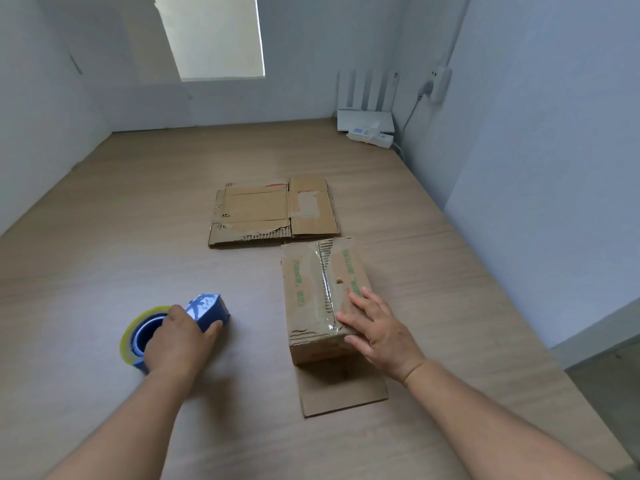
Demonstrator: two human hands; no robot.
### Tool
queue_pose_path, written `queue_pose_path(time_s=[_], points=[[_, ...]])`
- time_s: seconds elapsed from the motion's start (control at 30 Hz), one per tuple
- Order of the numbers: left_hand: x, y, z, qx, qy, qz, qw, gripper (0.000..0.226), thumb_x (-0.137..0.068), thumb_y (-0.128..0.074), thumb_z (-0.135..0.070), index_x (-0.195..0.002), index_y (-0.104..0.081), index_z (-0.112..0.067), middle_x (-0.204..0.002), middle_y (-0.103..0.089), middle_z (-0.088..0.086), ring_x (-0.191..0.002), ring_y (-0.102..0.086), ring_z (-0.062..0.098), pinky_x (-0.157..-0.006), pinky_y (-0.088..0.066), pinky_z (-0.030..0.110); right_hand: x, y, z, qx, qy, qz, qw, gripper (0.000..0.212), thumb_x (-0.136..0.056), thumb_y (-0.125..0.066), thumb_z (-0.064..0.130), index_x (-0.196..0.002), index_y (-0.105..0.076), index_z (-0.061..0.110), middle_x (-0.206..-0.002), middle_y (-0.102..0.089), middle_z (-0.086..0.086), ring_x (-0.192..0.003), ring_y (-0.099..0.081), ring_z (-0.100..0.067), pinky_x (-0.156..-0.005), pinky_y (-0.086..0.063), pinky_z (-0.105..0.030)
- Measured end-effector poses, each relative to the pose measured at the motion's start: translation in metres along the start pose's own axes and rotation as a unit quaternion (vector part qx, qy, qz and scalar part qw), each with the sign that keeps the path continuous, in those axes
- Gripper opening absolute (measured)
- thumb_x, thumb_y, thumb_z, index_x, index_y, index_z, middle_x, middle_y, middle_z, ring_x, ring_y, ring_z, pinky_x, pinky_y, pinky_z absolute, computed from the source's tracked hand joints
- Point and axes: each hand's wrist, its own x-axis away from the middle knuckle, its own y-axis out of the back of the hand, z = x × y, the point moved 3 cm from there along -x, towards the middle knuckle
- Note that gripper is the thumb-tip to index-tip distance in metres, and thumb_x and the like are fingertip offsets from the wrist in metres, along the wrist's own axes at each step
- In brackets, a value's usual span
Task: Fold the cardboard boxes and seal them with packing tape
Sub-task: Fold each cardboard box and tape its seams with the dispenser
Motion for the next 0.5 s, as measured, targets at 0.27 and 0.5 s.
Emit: queue_pose_path(time_s=[0.27, 0.5], points=[[-0.006, -0.001, 0.012, -0.024, 0.084, 0.054, 0.995, 0.051, -0.077, -0.069, -0.052, -0.1, -0.057, -0.008, -0.088, -0.066, 0.009, -0.082, -0.062, 0.029, -0.074, -0.046, 0.033, -0.002, -0.003, -0.005, -0.015, -0.029, 0.041, 0.999, 0.041, -0.09, -0.063, 0.027, -0.13, -0.058, 0.023, -0.153, -0.03, -0.009, -0.145, -0.018, -0.027, -0.119, -0.011, -0.032], [0.003, -0.002, 0.029, -0.047, -0.026, 0.121, 0.991, 0.047, -0.072, -0.069, -0.06, -0.085, -0.054, -0.017, -0.079, -0.062, -0.002, -0.076, -0.06, 0.018, -0.069, -0.046, 0.03, -0.002, -0.004, -0.004, -0.046, -0.065, 0.061, 0.995, 0.042, -0.09, -0.062, 0.03, -0.132, -0.055, 0.028, -0.156, -0.024, 0.0, -0.146, -0.011, -0.017, -0.118, -0.006, -0.022]])
